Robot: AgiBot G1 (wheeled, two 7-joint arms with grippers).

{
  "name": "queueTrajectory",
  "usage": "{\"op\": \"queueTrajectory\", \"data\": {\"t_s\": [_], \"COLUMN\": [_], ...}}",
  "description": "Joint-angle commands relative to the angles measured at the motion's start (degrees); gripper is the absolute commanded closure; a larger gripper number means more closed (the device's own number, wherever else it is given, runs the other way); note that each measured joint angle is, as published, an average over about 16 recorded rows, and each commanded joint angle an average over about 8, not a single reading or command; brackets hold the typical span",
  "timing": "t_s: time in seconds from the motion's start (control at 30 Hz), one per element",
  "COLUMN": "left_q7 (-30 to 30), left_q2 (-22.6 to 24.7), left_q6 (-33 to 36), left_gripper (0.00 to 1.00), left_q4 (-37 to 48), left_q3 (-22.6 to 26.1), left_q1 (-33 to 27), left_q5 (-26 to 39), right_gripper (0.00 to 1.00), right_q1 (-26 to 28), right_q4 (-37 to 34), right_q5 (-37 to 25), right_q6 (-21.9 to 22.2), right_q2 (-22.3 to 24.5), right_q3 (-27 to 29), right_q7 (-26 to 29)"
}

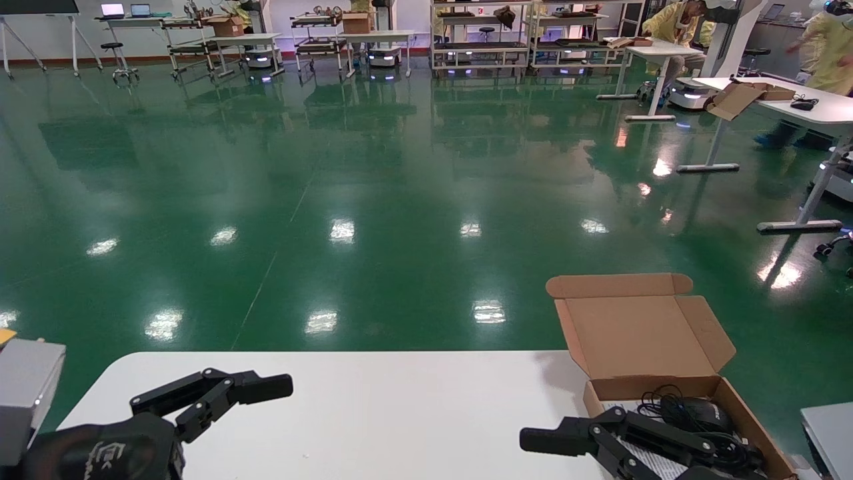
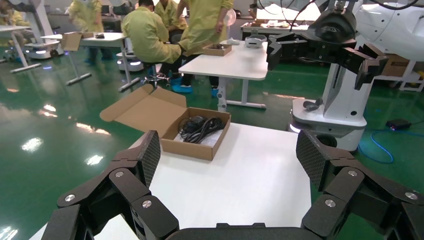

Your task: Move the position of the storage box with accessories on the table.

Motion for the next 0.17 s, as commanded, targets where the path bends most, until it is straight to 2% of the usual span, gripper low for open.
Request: {"op": "queueTrajectory", "data": {"t_s": [0.03,0.17], "left_q7": [0.0,0.0], "left_q2": [0.0,0.0], "left_q6": [0.0,0.0], "left_gripper": [0.0,0.0], "left_q4": [0.0,0.0], "left_q3": [0.0,0.0], "left_q1": [0.0,0.0], "left_q5": [0.0,0.0], "right_gripper": [0.0,0.0], "right_q1": [0.02,0.03], "right_q4": [0.01,0.02], "right_q5": [-0.03,-0.04], "right_q6": [0.12,0.18], "right_q2": [0.01,0.02], "right_q3": [-0.06,-0.1], "right_q7": [0.04,0.06]}}
